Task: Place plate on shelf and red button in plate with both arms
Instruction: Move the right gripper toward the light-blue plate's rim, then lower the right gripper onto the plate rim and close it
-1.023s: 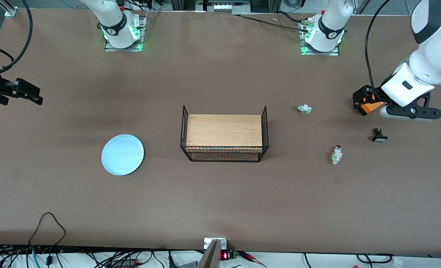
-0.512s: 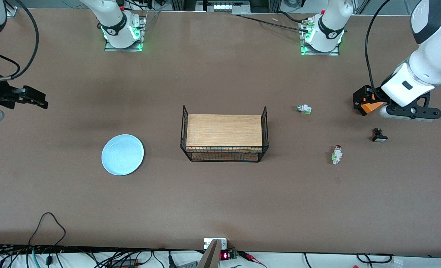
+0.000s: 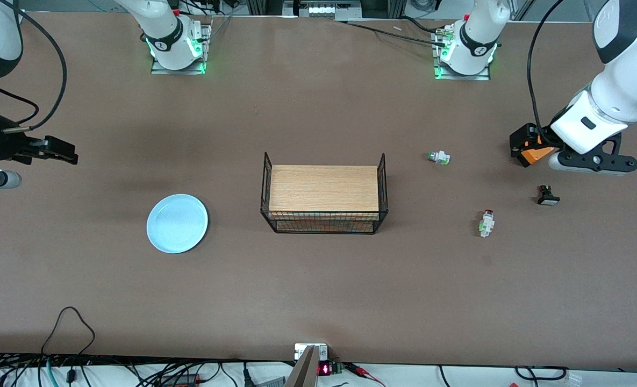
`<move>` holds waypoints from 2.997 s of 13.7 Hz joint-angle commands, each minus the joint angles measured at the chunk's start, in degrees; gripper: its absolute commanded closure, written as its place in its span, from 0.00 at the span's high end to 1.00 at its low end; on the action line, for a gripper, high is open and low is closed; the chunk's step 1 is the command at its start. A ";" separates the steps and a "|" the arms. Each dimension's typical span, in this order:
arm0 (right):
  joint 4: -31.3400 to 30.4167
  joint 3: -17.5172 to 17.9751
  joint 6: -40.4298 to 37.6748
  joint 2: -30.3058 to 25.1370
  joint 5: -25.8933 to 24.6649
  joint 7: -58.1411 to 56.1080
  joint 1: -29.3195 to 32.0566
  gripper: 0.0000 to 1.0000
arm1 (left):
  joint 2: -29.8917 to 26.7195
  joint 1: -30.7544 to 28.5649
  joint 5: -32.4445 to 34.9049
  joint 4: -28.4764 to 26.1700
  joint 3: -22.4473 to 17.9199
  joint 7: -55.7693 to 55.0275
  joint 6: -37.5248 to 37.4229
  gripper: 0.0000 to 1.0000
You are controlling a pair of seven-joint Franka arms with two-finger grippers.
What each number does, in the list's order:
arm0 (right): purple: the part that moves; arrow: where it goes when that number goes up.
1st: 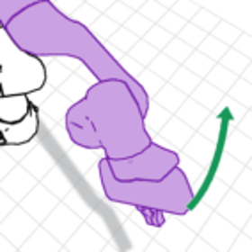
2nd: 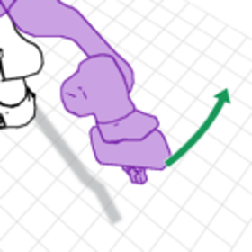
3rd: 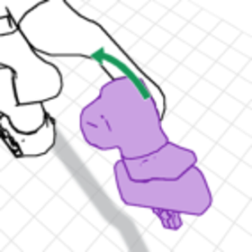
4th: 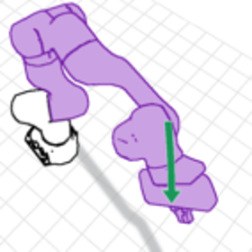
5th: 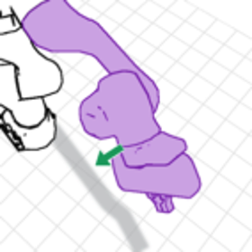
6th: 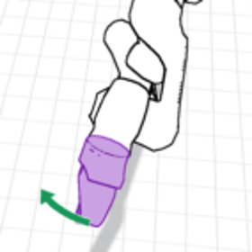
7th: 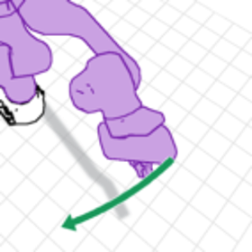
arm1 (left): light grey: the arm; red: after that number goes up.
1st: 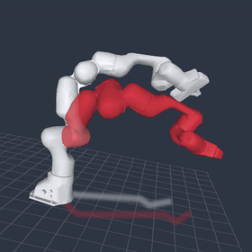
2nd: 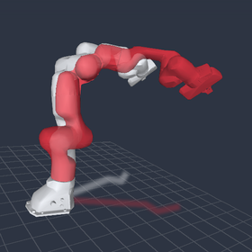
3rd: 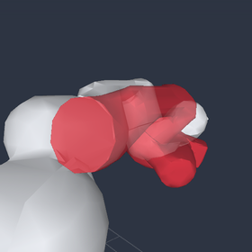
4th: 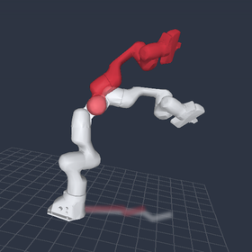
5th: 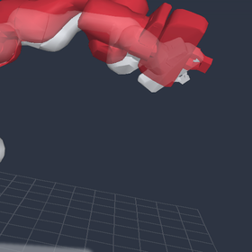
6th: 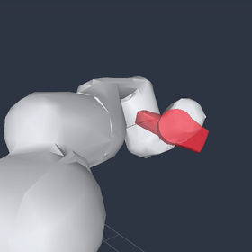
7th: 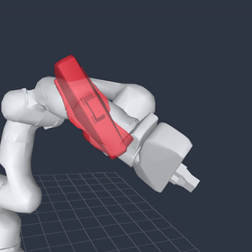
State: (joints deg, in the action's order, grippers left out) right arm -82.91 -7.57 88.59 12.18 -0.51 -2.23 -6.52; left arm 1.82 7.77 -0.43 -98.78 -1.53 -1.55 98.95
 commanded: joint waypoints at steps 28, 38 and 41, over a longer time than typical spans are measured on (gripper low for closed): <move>-7.17 3.70 17.65 10.49 9.29 16.14 4.58 1.00 | 0.82 0.32 -1.16 1.58 0.03 1.38 -1.74 1.00; -7.26 5.02 33.55 22.79 8.85 9.97 4.68 1.00 | 0.82 0.14 -1.16 1.58 0.03 1.46 -1.74 1.00; -7.26 5.55 38.05 25.43 8.86 7.60 4.85 1.00 | 0.82 0.05 -1.16 1.58 0.03 1.46 -1.74 1.00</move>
State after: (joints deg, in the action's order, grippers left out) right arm -90.37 -2.77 124.47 36.44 7.82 7.44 -2.15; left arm 2.02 8.02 -0.43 -98.78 -1.38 -1.53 98.43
